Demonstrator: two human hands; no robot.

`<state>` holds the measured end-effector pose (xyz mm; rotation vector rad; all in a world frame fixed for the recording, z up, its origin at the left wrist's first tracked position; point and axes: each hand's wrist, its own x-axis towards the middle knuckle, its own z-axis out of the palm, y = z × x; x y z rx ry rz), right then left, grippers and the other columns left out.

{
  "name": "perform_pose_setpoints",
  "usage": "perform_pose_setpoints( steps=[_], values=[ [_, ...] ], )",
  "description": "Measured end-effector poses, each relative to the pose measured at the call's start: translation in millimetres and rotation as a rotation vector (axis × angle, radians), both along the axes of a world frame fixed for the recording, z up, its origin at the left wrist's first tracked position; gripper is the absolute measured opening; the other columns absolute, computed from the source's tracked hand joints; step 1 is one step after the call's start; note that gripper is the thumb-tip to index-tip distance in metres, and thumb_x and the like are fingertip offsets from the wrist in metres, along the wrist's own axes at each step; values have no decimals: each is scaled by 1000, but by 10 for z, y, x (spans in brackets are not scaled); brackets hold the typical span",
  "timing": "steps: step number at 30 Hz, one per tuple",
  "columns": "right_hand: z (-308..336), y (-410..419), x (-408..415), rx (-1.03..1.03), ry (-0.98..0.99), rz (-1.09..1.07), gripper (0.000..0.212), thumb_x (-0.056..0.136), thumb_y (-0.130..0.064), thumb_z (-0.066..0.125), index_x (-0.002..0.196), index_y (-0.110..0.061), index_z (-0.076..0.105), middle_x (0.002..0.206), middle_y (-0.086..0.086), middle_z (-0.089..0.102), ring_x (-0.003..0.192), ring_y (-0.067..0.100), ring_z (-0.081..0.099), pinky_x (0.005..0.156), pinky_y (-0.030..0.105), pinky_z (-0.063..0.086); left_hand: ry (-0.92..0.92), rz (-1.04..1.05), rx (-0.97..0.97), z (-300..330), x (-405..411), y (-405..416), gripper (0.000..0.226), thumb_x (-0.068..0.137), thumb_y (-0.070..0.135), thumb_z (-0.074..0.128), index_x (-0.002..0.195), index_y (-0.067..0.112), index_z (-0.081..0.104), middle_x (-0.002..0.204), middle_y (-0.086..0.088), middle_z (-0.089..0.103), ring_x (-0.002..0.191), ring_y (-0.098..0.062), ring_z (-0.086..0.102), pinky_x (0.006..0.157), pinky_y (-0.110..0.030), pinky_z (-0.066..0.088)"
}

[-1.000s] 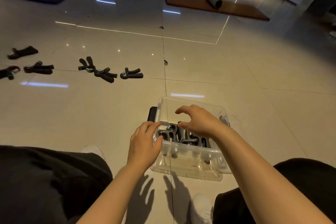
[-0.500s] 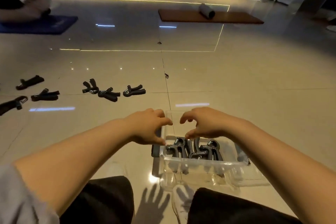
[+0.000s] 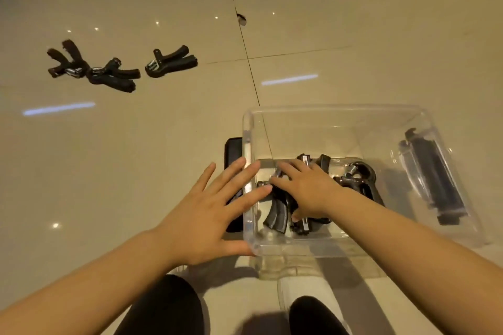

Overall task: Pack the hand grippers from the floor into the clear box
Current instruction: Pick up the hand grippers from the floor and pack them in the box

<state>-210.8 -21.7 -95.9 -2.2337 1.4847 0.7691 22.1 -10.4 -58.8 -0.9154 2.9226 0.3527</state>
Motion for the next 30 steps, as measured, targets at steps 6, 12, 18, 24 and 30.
perform_pose_setpoints(
  steps=[6,12,18,24,30],
  values=[
    [-191,-69,10,6,41,39,99,71,-62,67,147,-28,13,158,5,5,142,34,9,110,51,21,139,20,58,-107,-35,53,95,76,80,41,150,28,11,158,-5,-1,145,-27,-3,110,-53,7],
    [-235,-91,-37,-71,12,51,97,68,-67,64,145,-29,21,155,6,15,138,34,21,111,52,16,72,-31,145,-35,-11,-31,115,62,89,45,150,28,3,156,-2,-18,143,-27,-17,110,-50,-5],
    [-202,-102,-51,-89,-1,57,95,65,-71,63,143,-32,24,153,4,18,135,31,25,107,52,19,105,3,138,-41,-34,19,95,76,82,35,150,29,7,158,-4,-9,144,-27,-11,110,-51,2],
    [-230,-303,110,47,45,166,112,63,-61,74,149,-21,14,154,2,17,144,26,9,111,62,5,131,8,138,-69,-37,33,95,75,83,35,150,30,7,158,-4,-8,144,-27,-10,112,-54,5],
    [-313,-375,69,106,-56,171,108,61,-57,77,147,-26,20,150,-5,32,141,22,21,112,55,8,123,6,116,-82,-37,31,98,74,84,36,150,30,7,158,-5,-7,144,-27,-10,109,-52,3]
  ],
)
